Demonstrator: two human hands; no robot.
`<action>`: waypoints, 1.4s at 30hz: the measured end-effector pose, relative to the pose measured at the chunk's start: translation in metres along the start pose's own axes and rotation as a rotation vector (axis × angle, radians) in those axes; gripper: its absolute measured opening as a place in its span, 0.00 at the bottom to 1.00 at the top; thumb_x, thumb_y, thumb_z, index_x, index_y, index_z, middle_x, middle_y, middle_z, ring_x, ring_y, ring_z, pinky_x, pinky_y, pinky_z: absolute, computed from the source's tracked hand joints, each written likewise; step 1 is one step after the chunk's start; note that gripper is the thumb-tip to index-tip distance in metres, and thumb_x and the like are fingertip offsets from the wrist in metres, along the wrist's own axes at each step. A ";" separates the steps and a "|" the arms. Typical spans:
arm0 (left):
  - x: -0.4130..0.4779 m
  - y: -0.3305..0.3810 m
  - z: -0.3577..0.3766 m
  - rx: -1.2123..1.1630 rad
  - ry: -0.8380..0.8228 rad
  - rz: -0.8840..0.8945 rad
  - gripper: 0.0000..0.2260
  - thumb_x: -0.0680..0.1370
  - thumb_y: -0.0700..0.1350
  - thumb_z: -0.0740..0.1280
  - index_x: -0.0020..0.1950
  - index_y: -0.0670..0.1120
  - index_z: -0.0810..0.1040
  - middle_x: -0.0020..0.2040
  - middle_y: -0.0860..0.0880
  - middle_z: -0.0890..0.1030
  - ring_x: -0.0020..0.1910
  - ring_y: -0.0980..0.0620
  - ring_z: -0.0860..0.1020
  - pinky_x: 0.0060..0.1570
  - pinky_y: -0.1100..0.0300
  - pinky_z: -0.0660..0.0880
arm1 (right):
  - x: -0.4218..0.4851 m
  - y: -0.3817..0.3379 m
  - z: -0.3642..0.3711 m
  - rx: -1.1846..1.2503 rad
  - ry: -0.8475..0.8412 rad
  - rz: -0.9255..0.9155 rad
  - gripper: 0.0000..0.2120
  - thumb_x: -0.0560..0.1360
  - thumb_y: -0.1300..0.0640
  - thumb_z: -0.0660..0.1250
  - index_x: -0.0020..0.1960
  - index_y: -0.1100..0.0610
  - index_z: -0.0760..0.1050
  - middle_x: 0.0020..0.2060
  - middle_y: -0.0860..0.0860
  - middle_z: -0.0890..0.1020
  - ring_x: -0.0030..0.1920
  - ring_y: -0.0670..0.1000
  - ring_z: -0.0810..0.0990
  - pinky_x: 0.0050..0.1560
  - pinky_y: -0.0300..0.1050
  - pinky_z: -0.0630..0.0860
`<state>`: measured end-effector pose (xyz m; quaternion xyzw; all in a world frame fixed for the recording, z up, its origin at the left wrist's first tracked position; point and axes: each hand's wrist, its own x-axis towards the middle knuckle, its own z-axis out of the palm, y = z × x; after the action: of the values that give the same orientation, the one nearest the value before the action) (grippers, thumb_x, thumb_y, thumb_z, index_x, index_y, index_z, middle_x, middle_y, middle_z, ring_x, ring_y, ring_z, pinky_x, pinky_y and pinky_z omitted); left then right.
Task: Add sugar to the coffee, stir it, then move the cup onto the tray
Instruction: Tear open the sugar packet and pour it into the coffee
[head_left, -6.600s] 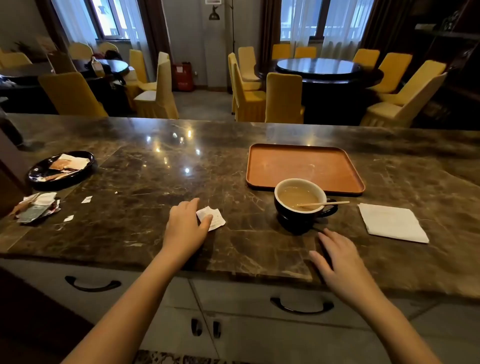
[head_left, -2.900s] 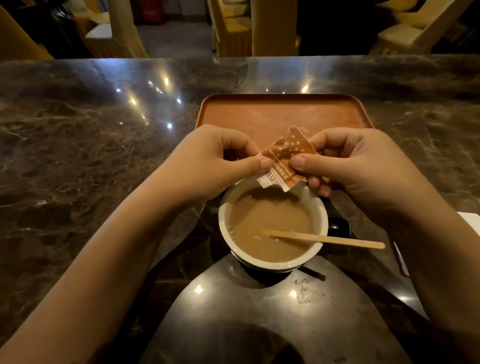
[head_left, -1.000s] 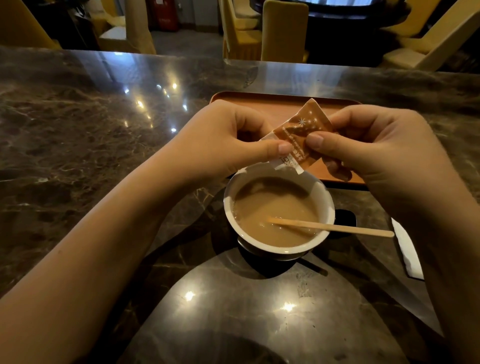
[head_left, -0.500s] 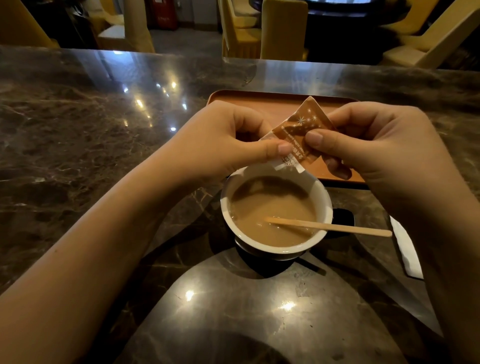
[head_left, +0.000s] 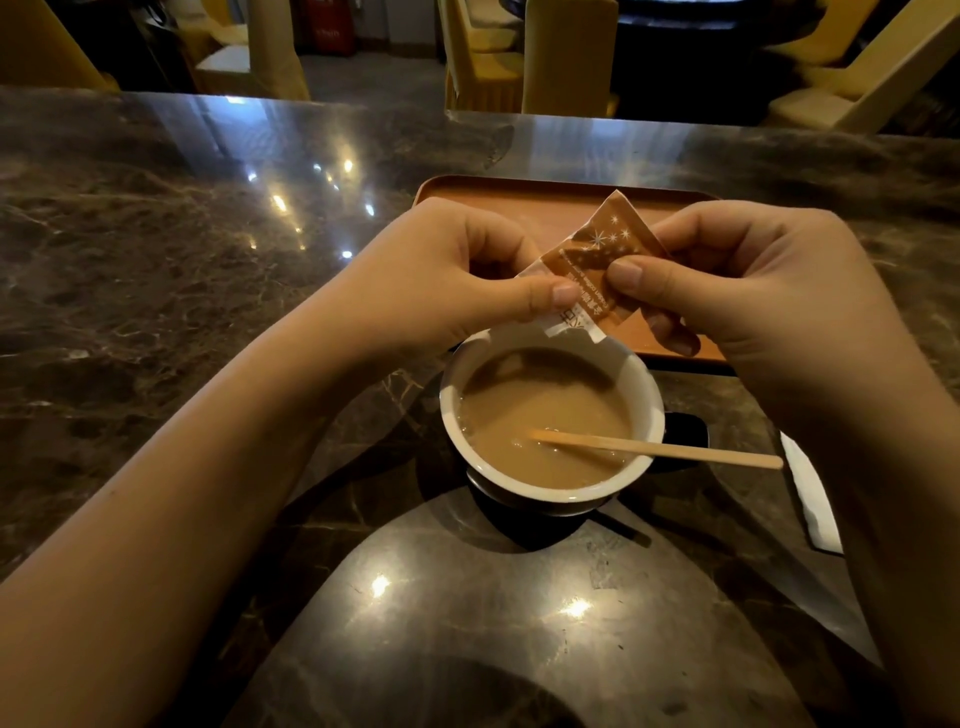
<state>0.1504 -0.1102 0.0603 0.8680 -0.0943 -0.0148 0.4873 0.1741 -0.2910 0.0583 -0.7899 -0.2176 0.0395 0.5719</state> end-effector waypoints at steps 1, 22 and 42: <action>0.000 0.000 0.000 0.006 0.001 0.000 0.10 0.67 0.49 0.69 0.39 0.43 0.80 0.38 0.44 0.82 0.37 0.51 0.80 0.38 0.69 0.76 | 0.000 0.000 0.000 0.002 -0.003 0.002 0.01 0.69 0.58 0.69 0.41 0.53 0.79 0.31 0.46 0.84 0.26 0.41 0.77 0.26 0.30 0.72; -0.002 -0.003 -0.018 0.266 0.023 0.284 0.23 0.68 0.55 0.69 0.62 0.56 0.70 0.52 0.57 0.75 0.43 0.53 0.74 0.43 0.59 0.75 | 0.006 0.003 -0.007 0.381 -0.073 0.294 0.13 0.60 0.58 0.69 0.43 0.61 0.79 0.26 0.50 0.81 0.21 0.42 0.71 0.19 0.30 0.66; -0.001 -0.002 0.002 0.076 0.394 0.345 0.04 0.73 0.45 0.68 0.47 0.51 0.78 0.42 0.51 0.82 0.40 0.46 0.78 0.37 0.52 0.75 | 0.003 0.004 0.002 -0.346 0.171 -0.383 0.05 0.74 0.52 0.63 0.50 0.44 0.74 0.42 0.36 0.78 0.44 0.43 0.78 0.40 0.40 0.76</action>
<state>0.1492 -0.1106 0.0572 0.8428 -0.1448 0.2415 0.4587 0.1774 -0.2890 0.0547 -0.8208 -0.3173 -0.1740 0.4419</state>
